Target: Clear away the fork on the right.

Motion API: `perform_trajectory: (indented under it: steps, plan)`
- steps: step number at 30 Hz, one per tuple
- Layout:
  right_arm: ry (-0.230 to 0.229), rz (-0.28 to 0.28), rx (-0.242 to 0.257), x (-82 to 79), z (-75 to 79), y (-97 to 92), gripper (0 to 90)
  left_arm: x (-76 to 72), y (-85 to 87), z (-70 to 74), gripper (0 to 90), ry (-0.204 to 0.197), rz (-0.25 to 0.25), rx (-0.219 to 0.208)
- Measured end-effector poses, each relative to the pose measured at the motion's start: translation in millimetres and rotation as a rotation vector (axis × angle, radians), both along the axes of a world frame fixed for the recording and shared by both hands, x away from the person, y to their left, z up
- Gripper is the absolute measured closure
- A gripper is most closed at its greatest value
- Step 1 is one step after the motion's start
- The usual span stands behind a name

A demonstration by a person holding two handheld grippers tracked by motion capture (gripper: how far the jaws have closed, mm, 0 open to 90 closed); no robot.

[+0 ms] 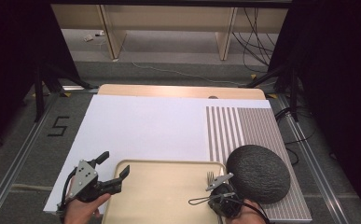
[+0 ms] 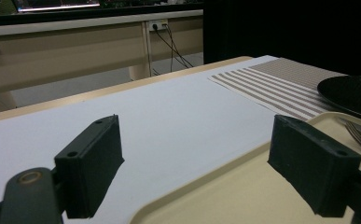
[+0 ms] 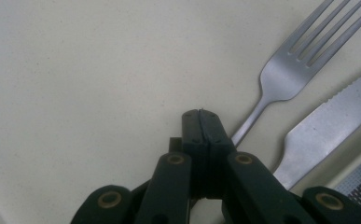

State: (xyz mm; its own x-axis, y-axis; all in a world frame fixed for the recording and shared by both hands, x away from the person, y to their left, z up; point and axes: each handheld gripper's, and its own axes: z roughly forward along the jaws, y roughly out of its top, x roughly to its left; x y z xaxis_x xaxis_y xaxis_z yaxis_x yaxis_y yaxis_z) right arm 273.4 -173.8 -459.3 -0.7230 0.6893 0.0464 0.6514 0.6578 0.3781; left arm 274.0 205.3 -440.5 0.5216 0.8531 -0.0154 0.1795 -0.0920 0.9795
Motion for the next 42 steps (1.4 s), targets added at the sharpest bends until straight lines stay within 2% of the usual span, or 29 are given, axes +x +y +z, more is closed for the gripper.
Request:
perform_trajectory:
  steps: [21, 25, 29, 31, 34, 35, 36, 38, 42]
  plan:
    - [0.007, -0.012, 0.002, 1.0, 0.5, -7.4, 88.9, -0.1, -0.6, -0.3, 17.0, 0.000, -0.003, 0.002]
    - [0.008, -0.020, 0.050, 1.5, 3.0, -10.1, 75.7, 0.1, -0.3, -0.3, 17.0, 0.000, -0.002, 0.003]
    - [0.013, -0.039, 0.144, 3.9, 7.6, -17.9, 65.7, 0.1, -0.5, -0.4, 17.0, 0.000, -0.004, 0.005]
    - [0.018, -0.047, 0.169, 3.9, 8.4, -19.3, 57.6, 0.1, -0.7, -0.4, 17.0, 0.000, -0.004, 0.006]
    - [-0.002, -0.064, 0.191, 4.2, 8.6, -20.7, 46.9, -0.2, -0.5, -0.3, 17.0, 0.000, -0.003, 0.007]
    - [-0.002, -0.073, 0.205, 4.9, 8.4, -21.4, 45.7, -0.2, -0.6, -0.4, 17.0, 0.001, -0.002, 0.003]
    - [-0.007, -0.058, 0.220, 5.9, 8.7, -23.7, 45.1, -0.2, -0.3, -0.3, 17.0, 0.000, -0.003, 0.006]
    - [-0.034, -0.063, 0.245, 5.3, 10.4, -25.9, 42.4, -0.1, -0.1, -0.4, 17.0, -0.001, -0.002, 0.006]
    - [-0.064, -0.105, 0.297, 4.8, 16.9, -33.3, 39.6, -0.1, 0.0, -0.4, 17.1, -0.001, -0.001, 0.007]
